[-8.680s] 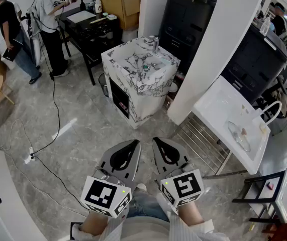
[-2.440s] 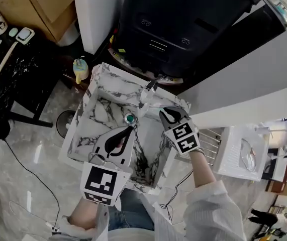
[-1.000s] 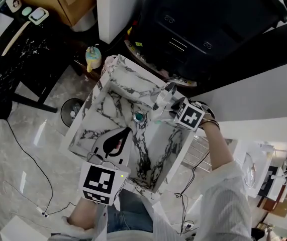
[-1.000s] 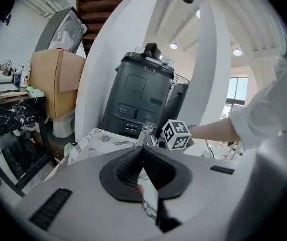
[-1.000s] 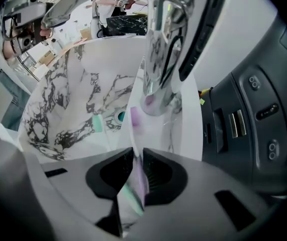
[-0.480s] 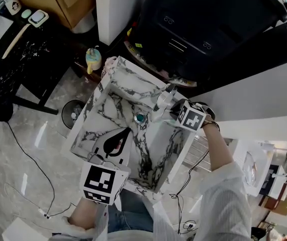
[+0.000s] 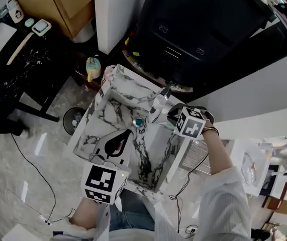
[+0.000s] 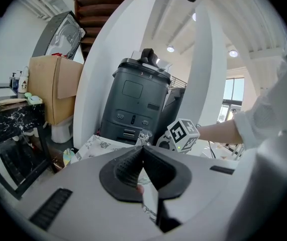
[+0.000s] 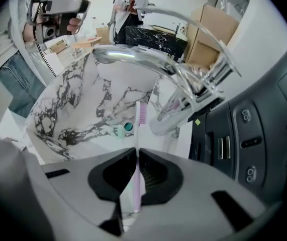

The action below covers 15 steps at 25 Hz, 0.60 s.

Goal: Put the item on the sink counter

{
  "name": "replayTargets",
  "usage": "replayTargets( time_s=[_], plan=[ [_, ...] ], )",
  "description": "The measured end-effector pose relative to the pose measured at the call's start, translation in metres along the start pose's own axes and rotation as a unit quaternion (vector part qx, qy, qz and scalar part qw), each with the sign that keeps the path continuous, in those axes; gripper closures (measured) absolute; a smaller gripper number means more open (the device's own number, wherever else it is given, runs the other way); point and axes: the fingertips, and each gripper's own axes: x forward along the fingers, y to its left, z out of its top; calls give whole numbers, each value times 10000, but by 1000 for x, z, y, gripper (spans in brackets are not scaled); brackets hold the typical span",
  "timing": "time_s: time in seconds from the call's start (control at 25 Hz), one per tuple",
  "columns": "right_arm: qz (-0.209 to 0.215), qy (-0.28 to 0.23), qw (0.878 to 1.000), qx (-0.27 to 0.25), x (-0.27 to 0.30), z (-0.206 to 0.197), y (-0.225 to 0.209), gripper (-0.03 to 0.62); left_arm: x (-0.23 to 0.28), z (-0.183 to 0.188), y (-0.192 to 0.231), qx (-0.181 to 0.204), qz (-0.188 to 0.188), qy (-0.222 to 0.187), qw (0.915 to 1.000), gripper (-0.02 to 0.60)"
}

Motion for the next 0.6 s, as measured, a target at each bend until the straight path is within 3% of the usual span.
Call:
replayTargets(
  time_s=[0.32, 0.6],
  plan=[
    [-101, -295, 9995, 28, -26, 16, 38, 563, -23, 11, -20, 88, -9, -229, 9997, 566],
    [-428, -1064, 9924, 455, -57, 45, 72, 563, -53, 16, -43, 224, -27, -467, 9987, 566]
  ],
)
